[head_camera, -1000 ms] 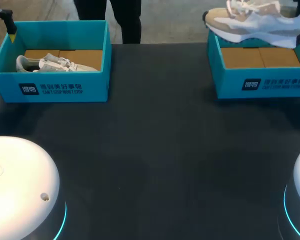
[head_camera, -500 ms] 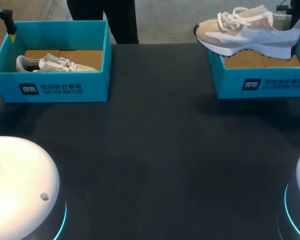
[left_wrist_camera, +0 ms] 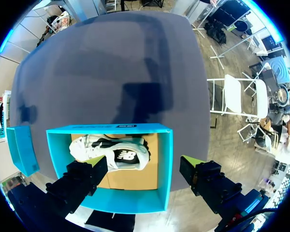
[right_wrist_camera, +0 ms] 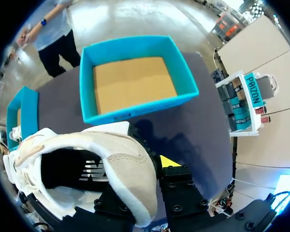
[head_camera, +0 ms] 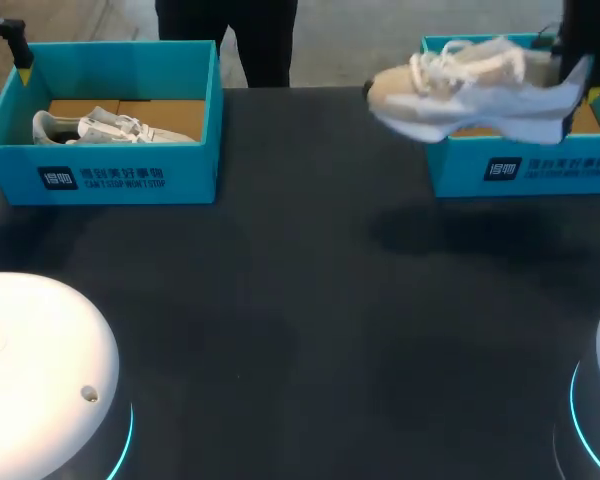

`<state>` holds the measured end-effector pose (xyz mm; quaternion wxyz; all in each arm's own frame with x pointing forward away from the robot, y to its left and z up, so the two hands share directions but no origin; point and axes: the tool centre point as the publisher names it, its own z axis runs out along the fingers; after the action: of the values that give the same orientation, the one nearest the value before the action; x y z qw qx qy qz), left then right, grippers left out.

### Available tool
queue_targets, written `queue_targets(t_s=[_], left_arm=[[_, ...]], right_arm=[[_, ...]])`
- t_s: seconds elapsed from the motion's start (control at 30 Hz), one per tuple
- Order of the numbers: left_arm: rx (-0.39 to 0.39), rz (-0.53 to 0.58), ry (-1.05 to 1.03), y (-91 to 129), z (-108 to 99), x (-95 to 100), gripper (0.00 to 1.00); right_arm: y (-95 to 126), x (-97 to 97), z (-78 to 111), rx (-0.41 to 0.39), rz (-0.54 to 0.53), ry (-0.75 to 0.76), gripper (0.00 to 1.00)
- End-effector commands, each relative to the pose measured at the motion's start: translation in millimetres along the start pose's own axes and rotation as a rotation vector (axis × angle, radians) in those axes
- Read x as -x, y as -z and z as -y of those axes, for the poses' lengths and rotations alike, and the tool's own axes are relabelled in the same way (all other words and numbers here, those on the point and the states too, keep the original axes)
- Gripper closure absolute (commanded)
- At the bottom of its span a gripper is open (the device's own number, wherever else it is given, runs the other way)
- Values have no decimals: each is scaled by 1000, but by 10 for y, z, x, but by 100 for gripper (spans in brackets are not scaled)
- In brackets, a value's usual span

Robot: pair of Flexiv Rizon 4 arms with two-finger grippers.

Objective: Take the shoe out of the shoebox, open the shoe tongue, remove and reinsert the insole, then place the shoe into the shoebox

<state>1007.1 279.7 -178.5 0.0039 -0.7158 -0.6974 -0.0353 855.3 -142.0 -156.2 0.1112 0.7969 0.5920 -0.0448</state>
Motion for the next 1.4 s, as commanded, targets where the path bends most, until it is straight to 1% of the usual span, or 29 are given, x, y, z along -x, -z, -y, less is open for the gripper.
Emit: queue_targets(t_s=[0.03, 0.1, 0.2, 0.33, 0.47, 0.53, 0.67, 0.73, 0.8, 1.4], left_arm=[[2, -1, -1, 2, 8, -1, 0], [2, -1, -1, 2, 8, -1, 0], [2, -1, -1, 2, 8, -1, 0], [2, -1, -1, 2, 8, -1, 0], [2, -1, -1, 2, 8, -1, 0], [2, -1, -1, 2, 8, -1, 0], [2, -1, -1, 2, 8, -1, 0], [2, -1, -1, 2, 8, -1, 0], [2, -1, -1, 2, 8, -1, 0], [2, -1, -1, 2, 8, -1, 0]], right_arm=[[-168, -133, 368, 39, 19, -14, 100], [-193, -170, 543, 38, 3, -28, 100], [-234, -243, 757, 36, 27, -55, 100], [-293, -433, 1057, 30, 35, -60, 100], [-384, -590, 1282, 11, 33, -67, 100], [-439, -675, 1373, -7, 29, -64, 100], [-494, -788, 1540, -28, 28, -61, 100], [-523, -836, 1625, -50, -2, -58, 100], [-550, -859, 1670, -69, -43, -60, 100], [-550, -859, 1670, -69, -43, -60, 100]])
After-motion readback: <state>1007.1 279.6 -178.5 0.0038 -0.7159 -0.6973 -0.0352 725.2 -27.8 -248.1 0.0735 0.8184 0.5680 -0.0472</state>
